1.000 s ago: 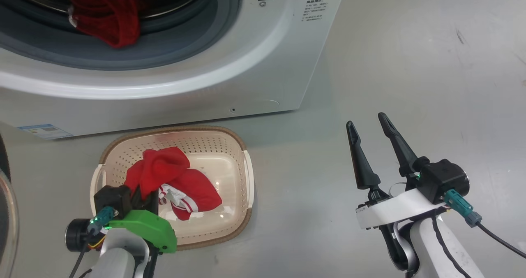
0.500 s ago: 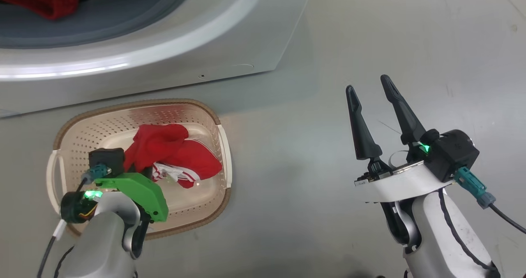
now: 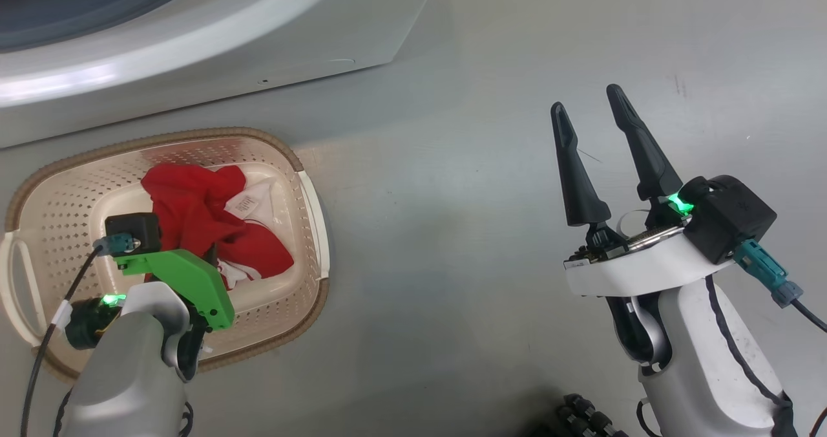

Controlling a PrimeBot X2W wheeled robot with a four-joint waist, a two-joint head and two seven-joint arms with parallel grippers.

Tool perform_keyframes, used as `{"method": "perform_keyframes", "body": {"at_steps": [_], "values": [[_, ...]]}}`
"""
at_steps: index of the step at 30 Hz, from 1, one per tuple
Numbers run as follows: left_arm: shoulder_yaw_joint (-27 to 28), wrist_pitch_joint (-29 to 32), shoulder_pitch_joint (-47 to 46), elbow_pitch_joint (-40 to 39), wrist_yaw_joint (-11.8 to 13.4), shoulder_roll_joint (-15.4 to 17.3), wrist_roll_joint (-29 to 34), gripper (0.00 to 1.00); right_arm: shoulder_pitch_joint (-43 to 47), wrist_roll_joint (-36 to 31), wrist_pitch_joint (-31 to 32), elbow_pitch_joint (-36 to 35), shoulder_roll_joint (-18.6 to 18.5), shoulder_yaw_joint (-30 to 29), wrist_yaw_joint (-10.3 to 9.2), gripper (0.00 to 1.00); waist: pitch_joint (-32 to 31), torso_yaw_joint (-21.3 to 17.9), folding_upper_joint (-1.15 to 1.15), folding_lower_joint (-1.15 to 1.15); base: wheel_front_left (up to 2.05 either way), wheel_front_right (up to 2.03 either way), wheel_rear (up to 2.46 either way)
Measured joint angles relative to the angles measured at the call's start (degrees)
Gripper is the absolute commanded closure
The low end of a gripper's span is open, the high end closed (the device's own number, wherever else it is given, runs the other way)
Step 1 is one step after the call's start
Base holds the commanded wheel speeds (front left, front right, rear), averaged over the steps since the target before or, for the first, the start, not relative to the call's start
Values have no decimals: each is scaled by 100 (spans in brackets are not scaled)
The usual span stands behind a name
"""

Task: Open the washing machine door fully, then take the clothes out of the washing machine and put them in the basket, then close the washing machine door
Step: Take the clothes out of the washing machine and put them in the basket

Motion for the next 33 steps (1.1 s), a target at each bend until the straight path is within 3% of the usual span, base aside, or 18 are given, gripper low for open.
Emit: {"method": "perform_keyframes", "body": {"at_steps": [9, 28, 33], "values": [[27, -159, -270, 339, -33, -5, -3, 0, -42, 0, 0, 33, -1, -131, 0, 0, 6, 23, 0, 0, 0, 0, 0], [-1, -1590, -345, 475, -33, -138, 118, 0, -18, -171, 0, 338, -2, -417, 0, 0, -670, 518, 0, 0, 0, 0, 0], [12, -1691, -319, 314, -34, -190, 125, 0, 97, -212, 0, 427, -3, -502, 0, 0, -915, 636, 0, 0, 0, 0, 0]]}}
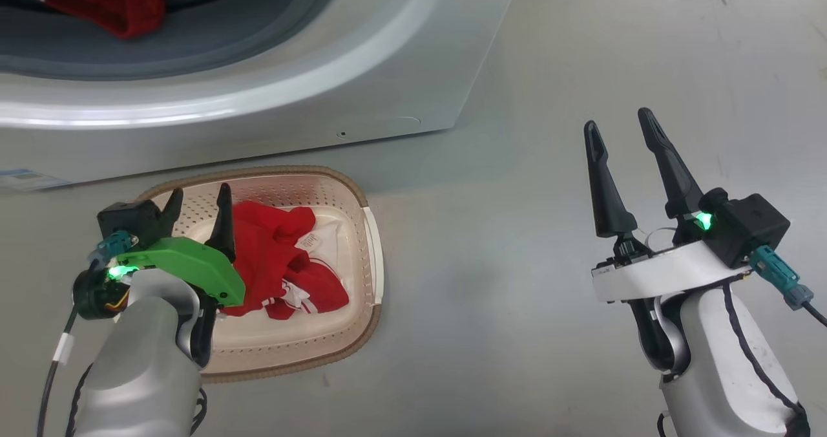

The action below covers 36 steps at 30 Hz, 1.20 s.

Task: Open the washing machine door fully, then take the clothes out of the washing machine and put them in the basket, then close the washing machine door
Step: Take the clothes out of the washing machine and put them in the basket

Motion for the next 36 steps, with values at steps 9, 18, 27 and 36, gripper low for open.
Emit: {"method": "perform_keyframes", "body": {"at_steps": [9, 18, 27, 36], "values": [[104, -24, 308, -625, -8, -30, 90, 0, 422, -77, 0, 191, -56, -187, 1, 0, -647, 250, 0, 0, 0, 0, 0], [309, -23, 748, -2017, 136, -22, 519, 0, 907, -115, 0, 334, -51, -307, 1, 0, -1380, 503, 0, 0, 0, 0, 0], [312, -23, 1501, -2761, 224, -16, 765, 0, 1232, -190, 0, 408, -44, -318, 1, 0, -1965, 654, 0, 0, 0, 0, 0], [133, -23, 2350, -3222, 294, -19, 875, 0, 1570, -215, 0, 403, -26, -408, 1, 0, -2434, 722, 0, 0, 0, 0, 0]]}}
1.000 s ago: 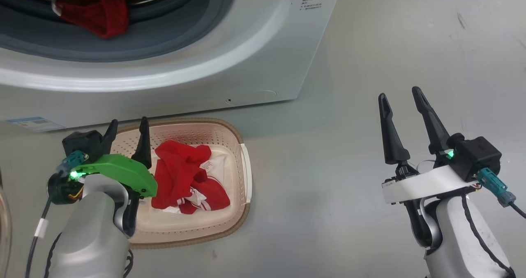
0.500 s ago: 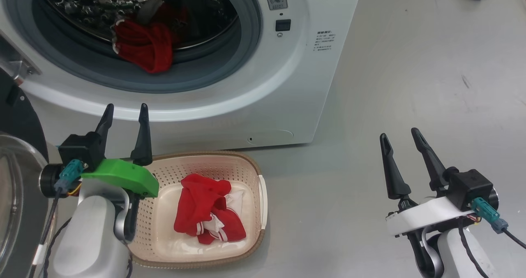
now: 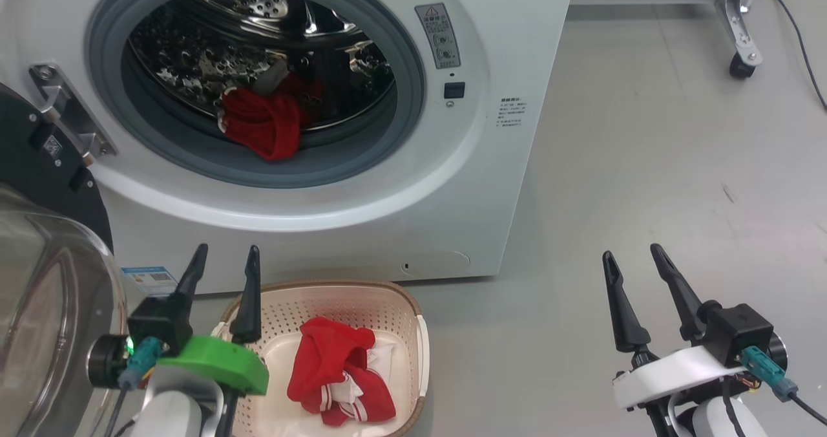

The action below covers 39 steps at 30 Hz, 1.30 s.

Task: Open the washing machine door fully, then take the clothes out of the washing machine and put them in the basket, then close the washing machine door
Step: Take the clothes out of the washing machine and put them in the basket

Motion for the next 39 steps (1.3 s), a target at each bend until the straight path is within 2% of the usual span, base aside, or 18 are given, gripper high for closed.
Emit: {"method": "perform_keyframes", "body": {"at_steps": [14, 39], "values": [[-207, 0, 811, -678, 104, 7, 175, 0, 389, -2, 1, -19, 43, -34, -1, 0, -289, 9, 0, 0, 0, 0, 0], [-289, 160, 1298, -1462, 299, 33, 215, 0, 405, -35, 1, -97, 51, 16, -1, 0, -268, 7, 0, 0, 0, 0, 0]]}}
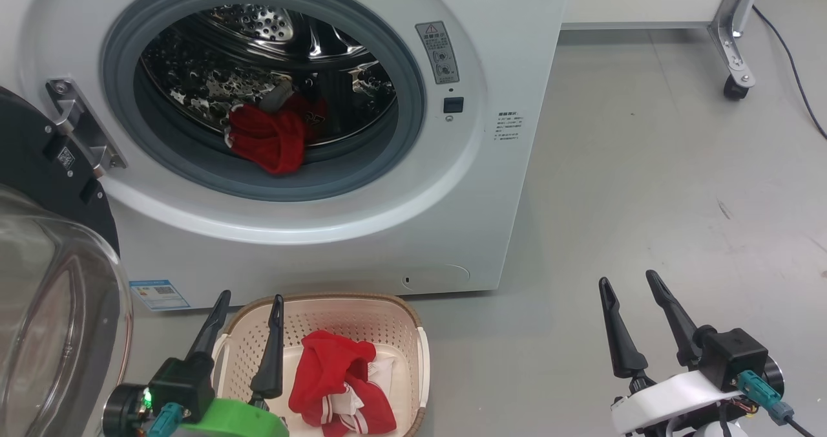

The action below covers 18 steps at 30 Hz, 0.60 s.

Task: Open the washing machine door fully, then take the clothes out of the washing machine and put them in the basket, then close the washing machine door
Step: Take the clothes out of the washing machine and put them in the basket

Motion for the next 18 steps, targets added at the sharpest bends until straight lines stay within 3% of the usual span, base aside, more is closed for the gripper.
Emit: {"method": "perform_keyframes", "body": {"at_steps": [18], "values": [[-51, 255, -135, -289, 53, -2, -54, 0, -16, -34, 0, -229, 2, 75, 0, 0, 337, 7, 0, 0, 0, 0, 0]]}}
